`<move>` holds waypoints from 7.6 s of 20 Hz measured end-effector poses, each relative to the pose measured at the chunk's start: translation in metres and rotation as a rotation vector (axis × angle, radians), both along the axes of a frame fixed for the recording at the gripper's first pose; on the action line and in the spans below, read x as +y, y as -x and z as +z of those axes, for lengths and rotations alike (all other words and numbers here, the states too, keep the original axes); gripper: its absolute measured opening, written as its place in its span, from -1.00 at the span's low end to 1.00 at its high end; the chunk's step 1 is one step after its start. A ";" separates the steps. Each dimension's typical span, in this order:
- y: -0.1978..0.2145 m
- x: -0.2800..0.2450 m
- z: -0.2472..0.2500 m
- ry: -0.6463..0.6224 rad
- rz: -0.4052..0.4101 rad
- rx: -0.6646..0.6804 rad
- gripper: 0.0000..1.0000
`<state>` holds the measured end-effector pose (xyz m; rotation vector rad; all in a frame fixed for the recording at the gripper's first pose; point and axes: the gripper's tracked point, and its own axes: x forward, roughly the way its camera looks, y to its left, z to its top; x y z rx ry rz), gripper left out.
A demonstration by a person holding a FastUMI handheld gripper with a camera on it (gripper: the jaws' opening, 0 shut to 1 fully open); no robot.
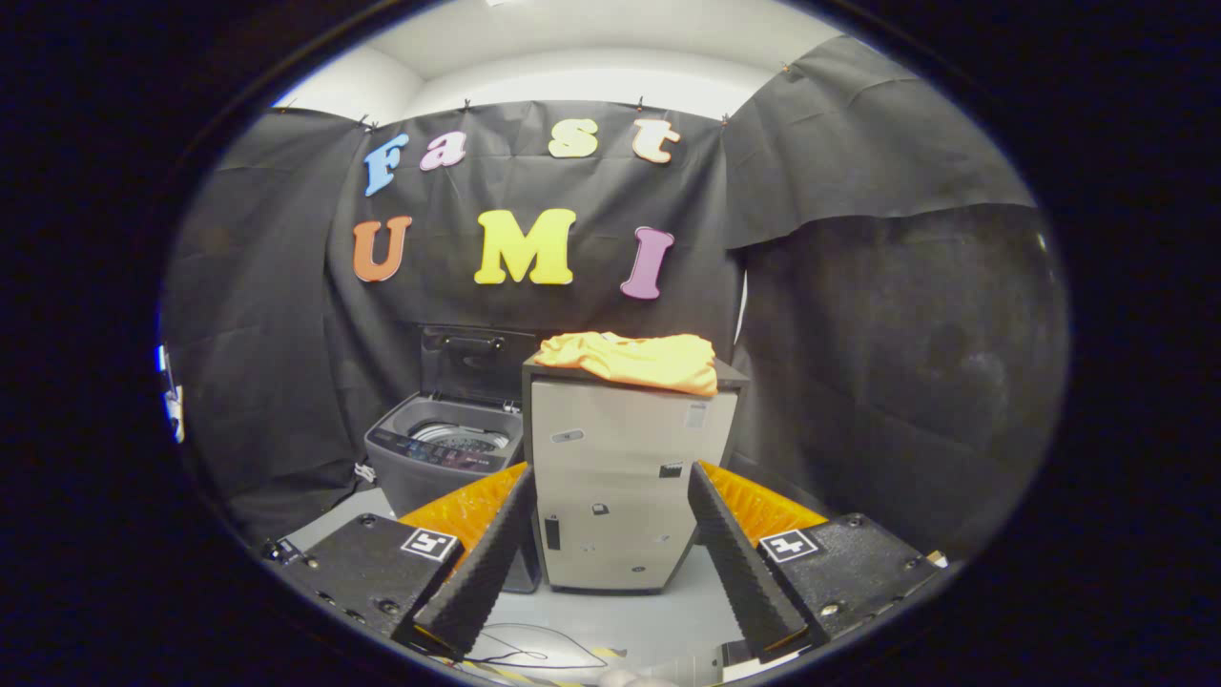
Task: Put the clothes into the washing machine and then close the washing machine lid.
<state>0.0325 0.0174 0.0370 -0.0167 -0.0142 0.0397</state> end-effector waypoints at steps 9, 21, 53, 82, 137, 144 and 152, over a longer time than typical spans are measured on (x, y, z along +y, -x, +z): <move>-0.073 -0.004 0.116 -0.053 -0.012 -0.070 1.00; -0.269 -0.043 0.235 -0.088 -0.015 -0.058 1.00; -0.519 -0.017 0.090 -0.031 0.021 0.584 0.89; -0.510 -0.017 0.108 -0.157 0.119 0.454 -0.89; -0.404 0.418 0.201 -0.143 0.386 0.385 -0.90; -0.447 0.424 0.118 -0.148 0.334 0.558 -0.90; -0.474 0.417 0.015 -0.132 0.253 0.763 -0.90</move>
